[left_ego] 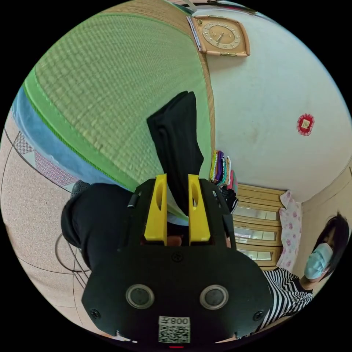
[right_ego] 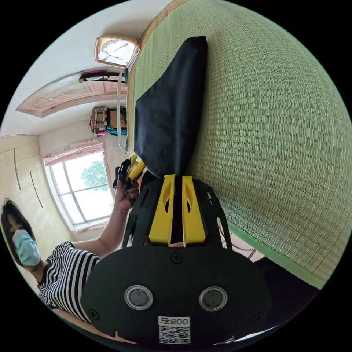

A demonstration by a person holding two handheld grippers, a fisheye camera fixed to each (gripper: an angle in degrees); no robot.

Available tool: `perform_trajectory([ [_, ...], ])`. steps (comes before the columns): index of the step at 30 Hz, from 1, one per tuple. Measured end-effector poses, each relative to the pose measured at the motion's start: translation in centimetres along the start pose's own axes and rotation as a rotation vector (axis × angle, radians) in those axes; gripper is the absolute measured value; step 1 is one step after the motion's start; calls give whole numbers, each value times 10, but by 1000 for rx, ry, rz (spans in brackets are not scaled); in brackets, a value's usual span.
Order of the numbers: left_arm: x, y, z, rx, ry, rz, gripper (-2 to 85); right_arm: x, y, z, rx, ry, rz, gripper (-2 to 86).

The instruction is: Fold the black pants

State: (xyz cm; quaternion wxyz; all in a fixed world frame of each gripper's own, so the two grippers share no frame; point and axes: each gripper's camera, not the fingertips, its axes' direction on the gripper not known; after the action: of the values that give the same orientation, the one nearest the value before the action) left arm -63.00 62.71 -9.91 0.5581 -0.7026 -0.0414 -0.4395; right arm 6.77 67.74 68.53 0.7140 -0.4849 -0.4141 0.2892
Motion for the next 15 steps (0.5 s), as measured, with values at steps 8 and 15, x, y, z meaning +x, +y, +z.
perform_trajectory([
  [8,9,18,72,-248,33,3,96,9,-2,-12,10,-74,4,26],
  [15,10,17,94,-279,61,9,58,18,-4,-20,18,-107,5,30],
])
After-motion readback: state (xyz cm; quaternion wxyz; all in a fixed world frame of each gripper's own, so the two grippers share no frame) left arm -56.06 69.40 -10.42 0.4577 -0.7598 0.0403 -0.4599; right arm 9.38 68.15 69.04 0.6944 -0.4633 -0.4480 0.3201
